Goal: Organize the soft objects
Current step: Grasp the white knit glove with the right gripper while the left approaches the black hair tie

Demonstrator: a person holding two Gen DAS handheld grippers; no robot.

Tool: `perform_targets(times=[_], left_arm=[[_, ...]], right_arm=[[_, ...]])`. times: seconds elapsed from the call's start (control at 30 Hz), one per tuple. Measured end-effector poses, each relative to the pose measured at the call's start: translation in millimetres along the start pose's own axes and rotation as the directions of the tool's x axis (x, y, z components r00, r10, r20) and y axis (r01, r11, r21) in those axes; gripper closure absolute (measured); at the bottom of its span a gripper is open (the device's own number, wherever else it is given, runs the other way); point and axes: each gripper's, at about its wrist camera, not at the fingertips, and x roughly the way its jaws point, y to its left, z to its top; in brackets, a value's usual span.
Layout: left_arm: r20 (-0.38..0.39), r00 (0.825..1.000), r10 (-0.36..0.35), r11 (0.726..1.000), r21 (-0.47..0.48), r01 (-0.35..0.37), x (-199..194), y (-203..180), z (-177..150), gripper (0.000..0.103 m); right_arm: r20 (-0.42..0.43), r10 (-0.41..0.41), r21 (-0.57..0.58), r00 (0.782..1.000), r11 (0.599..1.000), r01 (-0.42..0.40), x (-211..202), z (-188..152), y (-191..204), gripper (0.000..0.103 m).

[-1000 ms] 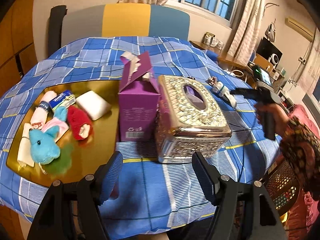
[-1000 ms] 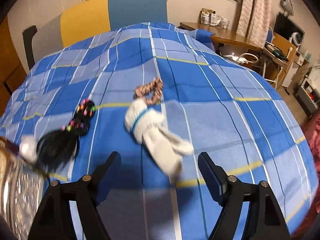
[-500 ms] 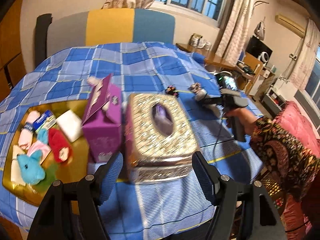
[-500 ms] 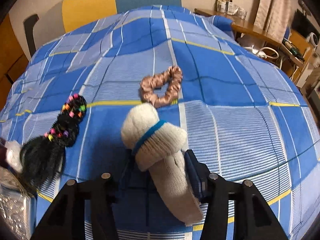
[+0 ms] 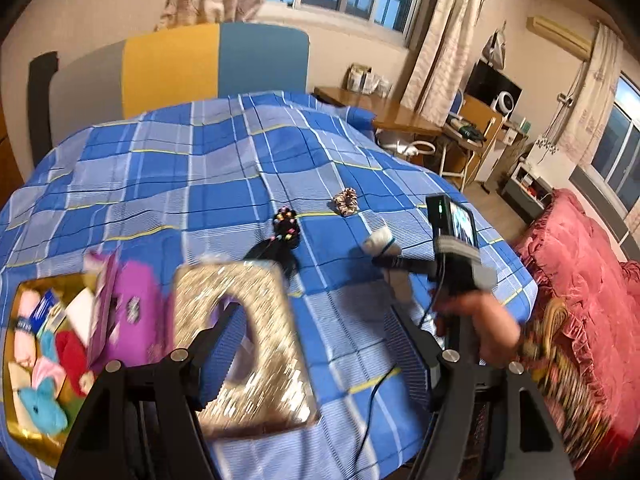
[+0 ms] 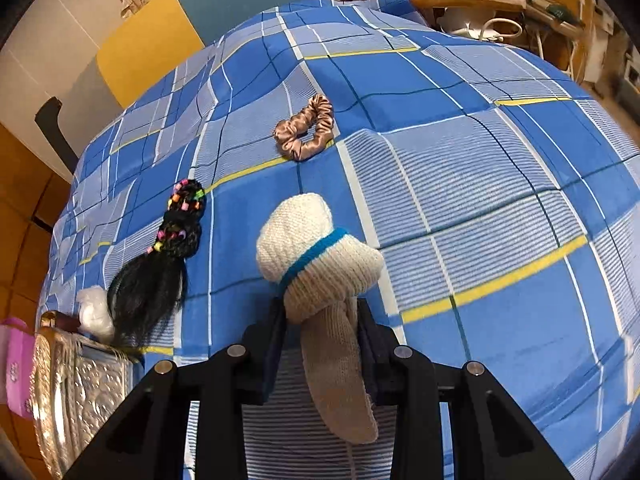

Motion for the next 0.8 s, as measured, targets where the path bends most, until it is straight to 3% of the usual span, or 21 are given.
perform_targets(times=[0.07,0.13,0.33,0.5,0.6,0.8], left_arm=[[-0.049,0.999,-0.024,1.0,-0.018,0.023,18,-4,22,0.03],[-0.066,0.998,0.011,1.0,-0.02,-0.012,33,-10,41,0.03],[-0.177,0.984,0.015,0.997,-0.073,-0.029,95,-15,79,0.03],[-0.311,0.949,0.053,0.991,-0.101,-0.088,166,-3,99,0.03],[-0.343,0.937,0.068,0.987,-0.112,-0.113,197,5,101,0.03],[-0.424,0.893,0.15,0.976,-0.083,-0.204,255,20,103,0.03]], right_arm=[[-0.017,0.002,0.001,1.0,1.0,-0.002,3,-3,1,0.069],[-0.019,0.013,0.011,1.0,1.0,-0.013,4,-3,-1,0.069],[-0.046,0.024,0.024,0.999,0.999,-0.023,7,-1,-8,0.069],[-0.059,0.026,0.023,0.998,0.999,-0.024,7,-2,-7,0.069],[-0.07,0.043,0.034,0.997,0.999,-0.04,7,1,-9,0.069],[-0.09,0.083,0.075,0.992,0.994,-0.077,9,5,-15,0.069]])
